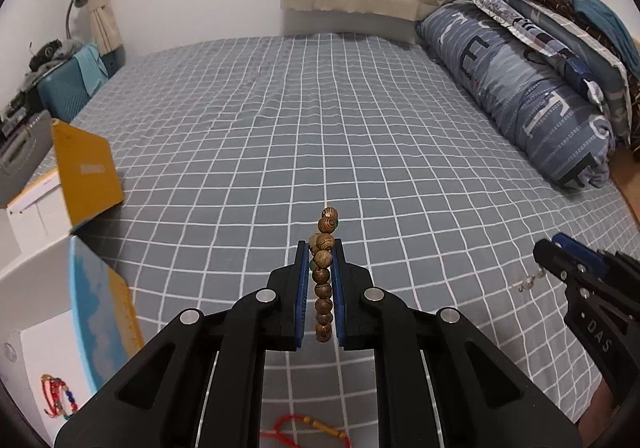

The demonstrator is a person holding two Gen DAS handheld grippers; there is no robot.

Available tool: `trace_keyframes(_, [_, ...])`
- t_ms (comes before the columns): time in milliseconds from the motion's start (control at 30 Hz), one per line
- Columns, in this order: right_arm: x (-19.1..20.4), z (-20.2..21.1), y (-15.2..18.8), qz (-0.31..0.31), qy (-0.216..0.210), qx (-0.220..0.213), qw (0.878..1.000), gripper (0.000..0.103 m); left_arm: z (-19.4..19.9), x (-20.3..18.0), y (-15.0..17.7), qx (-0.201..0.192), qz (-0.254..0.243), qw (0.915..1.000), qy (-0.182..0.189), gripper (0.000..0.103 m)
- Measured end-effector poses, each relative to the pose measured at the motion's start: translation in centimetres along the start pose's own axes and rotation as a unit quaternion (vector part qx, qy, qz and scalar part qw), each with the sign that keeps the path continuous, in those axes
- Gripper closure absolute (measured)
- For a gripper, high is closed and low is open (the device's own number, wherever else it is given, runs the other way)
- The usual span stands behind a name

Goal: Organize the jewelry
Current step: 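Carry the brown bracelet and pearl earrings over the white box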

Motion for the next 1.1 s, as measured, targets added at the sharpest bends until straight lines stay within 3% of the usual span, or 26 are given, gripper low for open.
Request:
trace_keyframes(533, [6.4, 2.6, 0.5, 0.038, -0.03, -0.017, 0.999, 0.081, 5.2, 6.3, 2.8, -0.015, 0.013, 0.9988, -0.045, 0.093])
trace_keyframes(1100, [23.0, 7.7, 0.5, 0.114, -0.122, -0.053, 0.985, 0.081, 13.0, 19.4, 6.5, -0.04, 0.083, 0.9889, -0.116, 0.093])
Point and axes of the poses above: each gripper's, at about its wrist camera, not at the fingertips, and z roughly against the way its jaws point, x to its left, y to its underside, the point moved 7 cm from there along -z, roughly the way its jaws point
